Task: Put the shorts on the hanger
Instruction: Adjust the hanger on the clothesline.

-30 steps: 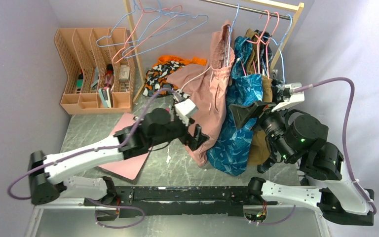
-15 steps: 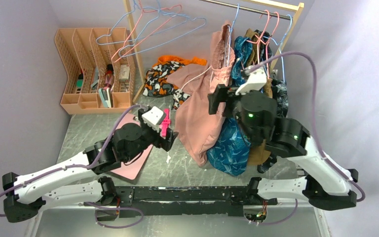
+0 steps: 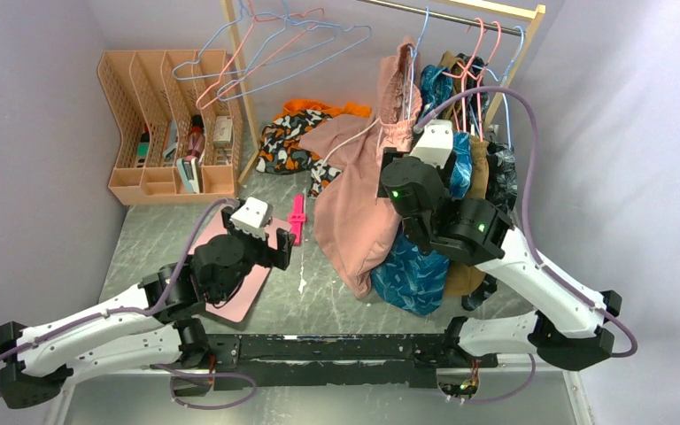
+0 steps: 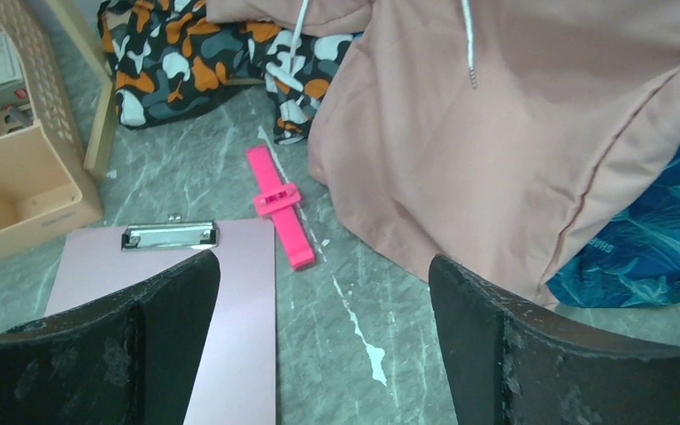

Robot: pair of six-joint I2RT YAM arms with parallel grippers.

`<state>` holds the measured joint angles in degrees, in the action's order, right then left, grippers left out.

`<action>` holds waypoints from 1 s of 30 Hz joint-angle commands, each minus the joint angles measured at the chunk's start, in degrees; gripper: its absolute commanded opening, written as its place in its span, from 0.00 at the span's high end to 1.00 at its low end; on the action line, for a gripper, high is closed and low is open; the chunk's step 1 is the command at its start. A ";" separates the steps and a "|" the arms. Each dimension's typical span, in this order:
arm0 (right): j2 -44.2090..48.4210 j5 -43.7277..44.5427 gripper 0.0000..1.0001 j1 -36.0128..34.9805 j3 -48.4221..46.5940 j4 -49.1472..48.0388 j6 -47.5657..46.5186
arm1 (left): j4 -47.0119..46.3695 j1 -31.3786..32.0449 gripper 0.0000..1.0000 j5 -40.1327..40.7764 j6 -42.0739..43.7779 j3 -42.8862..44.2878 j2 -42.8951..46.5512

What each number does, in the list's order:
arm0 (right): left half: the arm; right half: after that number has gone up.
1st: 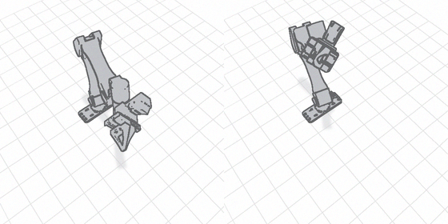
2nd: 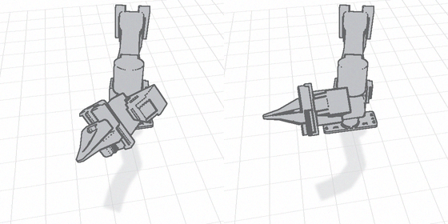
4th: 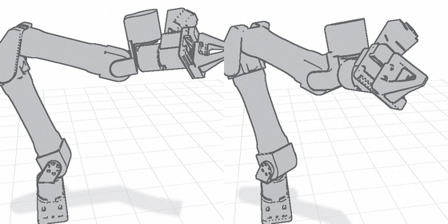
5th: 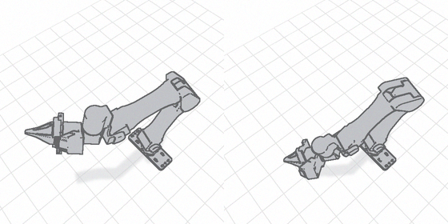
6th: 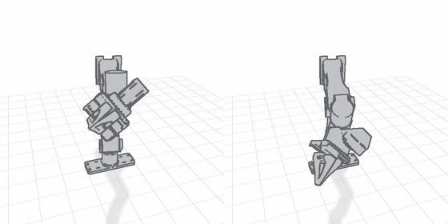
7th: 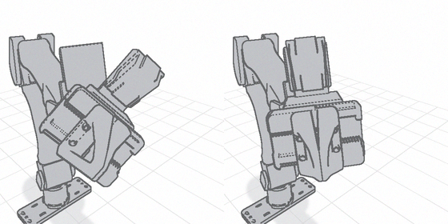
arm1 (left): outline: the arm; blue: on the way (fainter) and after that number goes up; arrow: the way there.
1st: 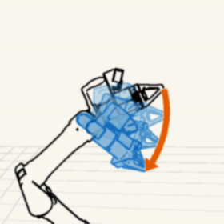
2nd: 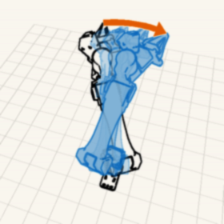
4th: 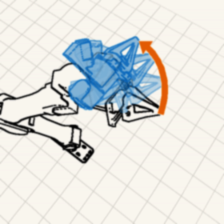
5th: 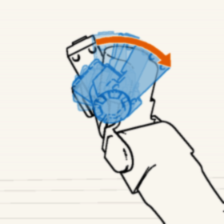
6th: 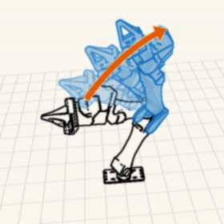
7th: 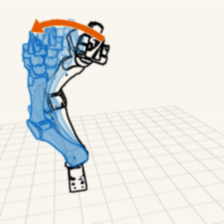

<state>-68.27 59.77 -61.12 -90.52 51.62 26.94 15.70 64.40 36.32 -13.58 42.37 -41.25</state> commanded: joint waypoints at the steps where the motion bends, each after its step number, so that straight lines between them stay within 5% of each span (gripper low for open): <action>1: 1.69 -2.10 0.30 5.40 3.25 -3.64 -1.53 | -0.14 0.12 0.09 4.53 -2.83 -1.30 -0.95; 7: 3.99 -10.06 0.40 12.03 6.68 -7.21 -3.70 | 0.09 0.15 0.11 3.84 -3.19 -1.25 -3.64; 23: 2.38 -13.60 0.47 13.20 2.98 -7.98 -4.92 | -3.78 0.12 0.16 3.07 1.00 -4.02 -5.24; 30: 1.30 -15.05 0.47 13.55 1.20 -7.69 -4.98 | 1.77 -0.78 0.02 1.85 1.54 -1.24 -2.69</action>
<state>-66.17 45.50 -48.21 -87.15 44.49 22.63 15.07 64.38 38.94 -12.86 38.74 -46.00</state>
